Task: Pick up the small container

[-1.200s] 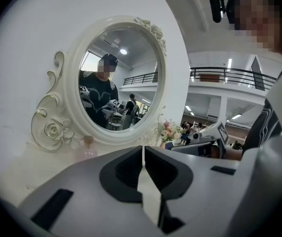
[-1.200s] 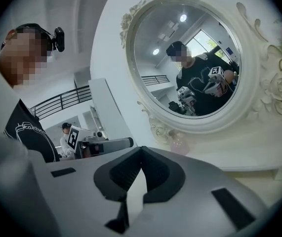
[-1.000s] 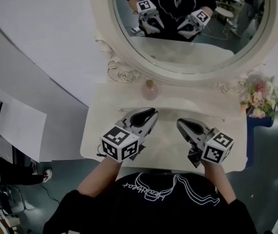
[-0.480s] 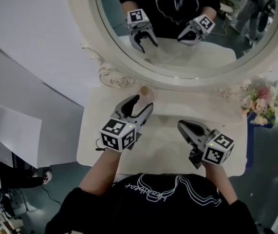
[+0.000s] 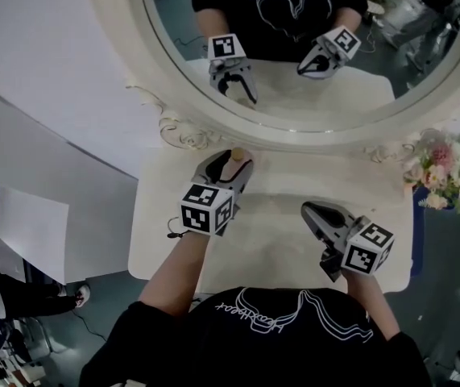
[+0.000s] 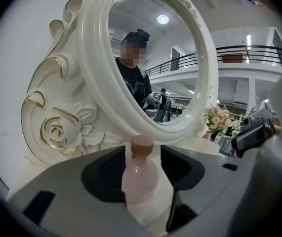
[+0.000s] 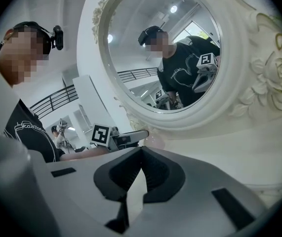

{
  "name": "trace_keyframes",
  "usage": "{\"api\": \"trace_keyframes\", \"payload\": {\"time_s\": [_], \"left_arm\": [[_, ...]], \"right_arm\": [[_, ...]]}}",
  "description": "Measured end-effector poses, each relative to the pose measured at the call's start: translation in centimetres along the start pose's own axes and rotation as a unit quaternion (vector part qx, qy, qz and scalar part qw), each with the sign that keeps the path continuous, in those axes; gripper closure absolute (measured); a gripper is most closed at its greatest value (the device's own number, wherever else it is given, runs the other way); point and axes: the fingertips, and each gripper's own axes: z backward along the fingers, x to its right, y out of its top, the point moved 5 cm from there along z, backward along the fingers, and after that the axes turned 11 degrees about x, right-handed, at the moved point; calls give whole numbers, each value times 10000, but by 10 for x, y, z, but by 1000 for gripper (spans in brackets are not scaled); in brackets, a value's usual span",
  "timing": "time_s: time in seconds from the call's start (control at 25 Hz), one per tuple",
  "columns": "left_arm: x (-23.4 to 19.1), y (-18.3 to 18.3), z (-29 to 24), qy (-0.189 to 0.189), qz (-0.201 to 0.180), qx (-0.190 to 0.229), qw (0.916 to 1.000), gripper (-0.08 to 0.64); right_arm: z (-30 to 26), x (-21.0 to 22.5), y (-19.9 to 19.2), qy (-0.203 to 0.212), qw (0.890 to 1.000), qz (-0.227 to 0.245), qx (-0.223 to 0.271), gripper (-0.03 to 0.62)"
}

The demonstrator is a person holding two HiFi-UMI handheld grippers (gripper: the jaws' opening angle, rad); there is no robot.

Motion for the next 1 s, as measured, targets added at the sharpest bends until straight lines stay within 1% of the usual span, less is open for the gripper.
{"api": "trace_keyframes", "payload": {"time_s": [0.24, 0.36, 0.52, 0.6, 0.76, 1.0], "left_arm": [[-6, -3, -6, 115, -120, 33, 9999, 388], [-6, -4, -7, 160, -205, 88, 9996, 391], [-2, -3, -7, 203, -545, 108, 9982, 416], [-3, 0, -6, 209, -633, 117, 9977, 417], [-5, 2, -5, 213, -667, 122, 9975, 419], [-2, -5, -5, 293, -590, 159, 9977, 420]], "right_arm": [[-1, 5, -4, -70, 10000, -22, -61, 586], [-3, 5, -6, -73, 9999, -8, -102, 586], [-4, 4, -5, -65, 9999, -9, -111, 586], [-6, 2, -4, -55, 10000, -18, -78, 585], [-7, 1, -5, -80, 9999, -4, -67, 586], [0, 6, -13, -194, 9997, -90, -119, 586]]}}
